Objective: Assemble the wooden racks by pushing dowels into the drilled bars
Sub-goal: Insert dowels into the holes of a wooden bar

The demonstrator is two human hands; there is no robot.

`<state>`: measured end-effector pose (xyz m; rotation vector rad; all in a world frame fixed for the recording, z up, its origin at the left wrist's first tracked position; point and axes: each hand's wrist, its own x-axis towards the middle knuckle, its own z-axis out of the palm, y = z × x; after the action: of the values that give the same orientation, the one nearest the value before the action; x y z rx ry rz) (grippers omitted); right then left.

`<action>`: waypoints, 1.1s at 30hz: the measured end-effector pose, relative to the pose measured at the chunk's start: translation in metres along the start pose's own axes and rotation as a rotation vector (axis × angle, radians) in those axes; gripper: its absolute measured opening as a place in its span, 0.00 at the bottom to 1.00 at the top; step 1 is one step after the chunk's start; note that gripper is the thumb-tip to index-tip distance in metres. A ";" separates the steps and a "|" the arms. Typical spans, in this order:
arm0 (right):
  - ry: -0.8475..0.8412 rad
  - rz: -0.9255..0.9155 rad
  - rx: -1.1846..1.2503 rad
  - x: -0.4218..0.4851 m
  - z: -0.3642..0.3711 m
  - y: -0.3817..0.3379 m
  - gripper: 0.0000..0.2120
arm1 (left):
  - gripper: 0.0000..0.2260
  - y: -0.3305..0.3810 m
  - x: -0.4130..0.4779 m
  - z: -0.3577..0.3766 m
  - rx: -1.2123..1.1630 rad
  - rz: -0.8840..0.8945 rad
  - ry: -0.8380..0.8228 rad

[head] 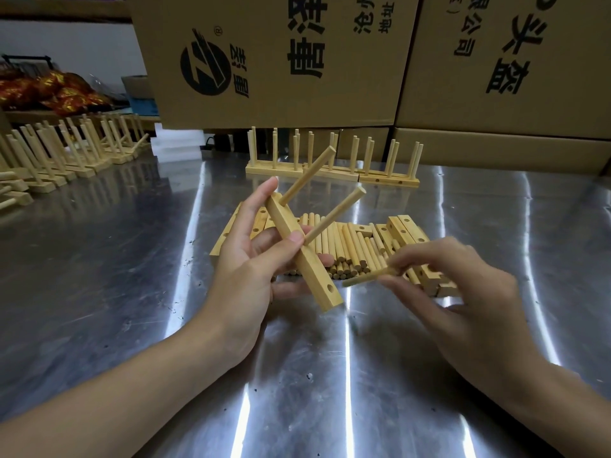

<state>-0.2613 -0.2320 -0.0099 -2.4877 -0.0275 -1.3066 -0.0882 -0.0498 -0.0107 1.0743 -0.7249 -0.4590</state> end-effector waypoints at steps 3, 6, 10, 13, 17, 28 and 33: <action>0.040 0.255 0.321 -0.003 0.002 -0.004 0.05 | 0.29 0.001 -0.001 0.001 0.011 0.002 -0.001; 0.043 0.374 0.529 -0.003 0.004 -0.003 0.07 | 0.30 0.001 -0.001 0.001 0.023 0.013 -0.002; 0.055 0.401 0.611 -0.001 0.005 -0.005 0.08 | 0.29 0.001 -0.001 0.001 0.009 0.012 0.004; 0.080 0.414 0.633 0.001 0.005 -0.006 0.09 | 0.29 0.000 0.000 0.000 0.007 0.019 0.018; 0.124 0.392 0.584 0.002 0.003 -0.007 0.07 | 0.29 -0.001 0.002 -0.002 0.006 0.017 0.025; 0.046 0.293 0.473 -0.004 0.002 -0.012 0.09 | 0.32 -0.002 -0.002 0.003 0.028 0.018 -0.008; -0.056 0.333 0.531 -0.002 0.006 -0.018 0.08 | 0.32 -0.002 -0.003 0.006 0.061 0.039 -0.050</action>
<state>-0.2605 -0.2133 -0.0093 -1.9733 0.0233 -0.9412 -0.0947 -0.0525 -0.0115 1.1066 -0.8068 -0.4337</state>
